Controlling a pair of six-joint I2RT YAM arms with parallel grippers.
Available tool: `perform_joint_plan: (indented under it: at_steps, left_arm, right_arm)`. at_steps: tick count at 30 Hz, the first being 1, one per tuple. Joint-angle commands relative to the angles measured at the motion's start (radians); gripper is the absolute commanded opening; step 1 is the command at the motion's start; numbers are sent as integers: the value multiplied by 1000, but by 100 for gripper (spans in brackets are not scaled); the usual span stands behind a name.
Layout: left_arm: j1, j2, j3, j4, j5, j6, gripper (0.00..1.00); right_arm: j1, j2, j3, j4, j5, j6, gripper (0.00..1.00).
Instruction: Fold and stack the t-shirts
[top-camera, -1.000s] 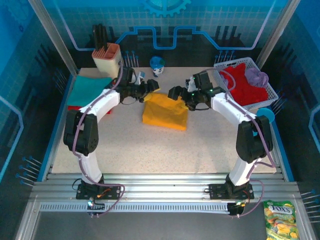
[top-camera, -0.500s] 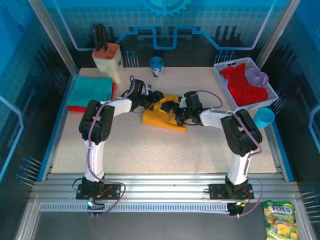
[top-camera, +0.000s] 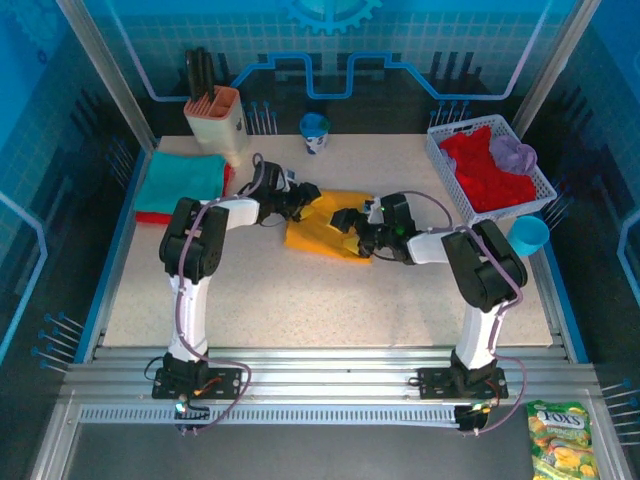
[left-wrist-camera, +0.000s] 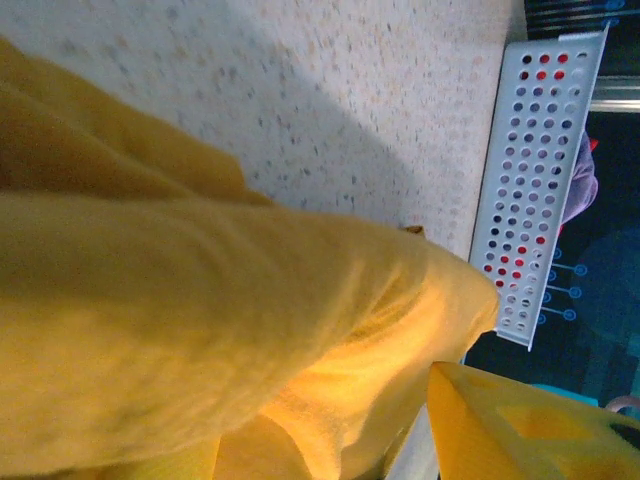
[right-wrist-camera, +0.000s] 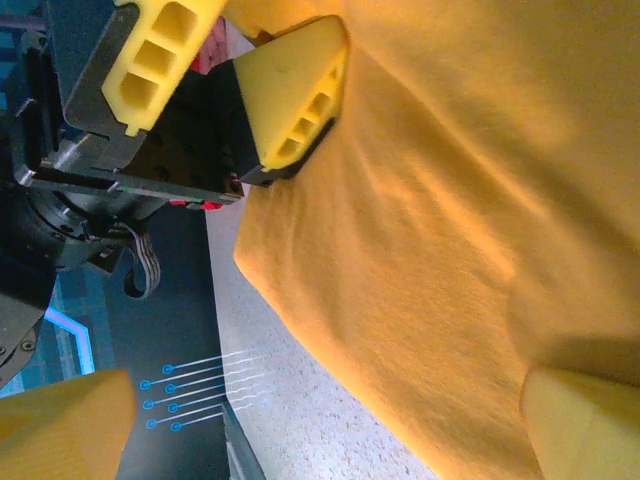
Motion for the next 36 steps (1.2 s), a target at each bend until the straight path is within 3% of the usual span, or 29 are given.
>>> perform_joint_plan:
  at_steps: [1, 7, 16, 26, 30, 36]
  left_arm:
    - [52, -31, -27, -36, -26, 53, 57]
    - [60, -194, -98, -65, -20, 50, 59]
    - [-5, -397, -293, 67, -8, -80, 62]
    - [-118, -334, -421, 246, -93, -190, 62]
    - [-107, -287, -475, 292, -113, -181, 62]
    - [-69, -268, -611, 381, -119, -190, 62]
  right_arm:
    - [-42, -31, -28, -140, 12, -47, 100]
    - [-80, -122, 65, -296, 10, -111, 100]
    - [-94, -40, 295, -351, -15, -112, 100]
    - [-81, 226, 464, -126, -15, 45, 100]
    - [-88, 303, 464, -53, -8, 79, 100]
    - [-119, 326, 431, -96, 10, 53, 100]
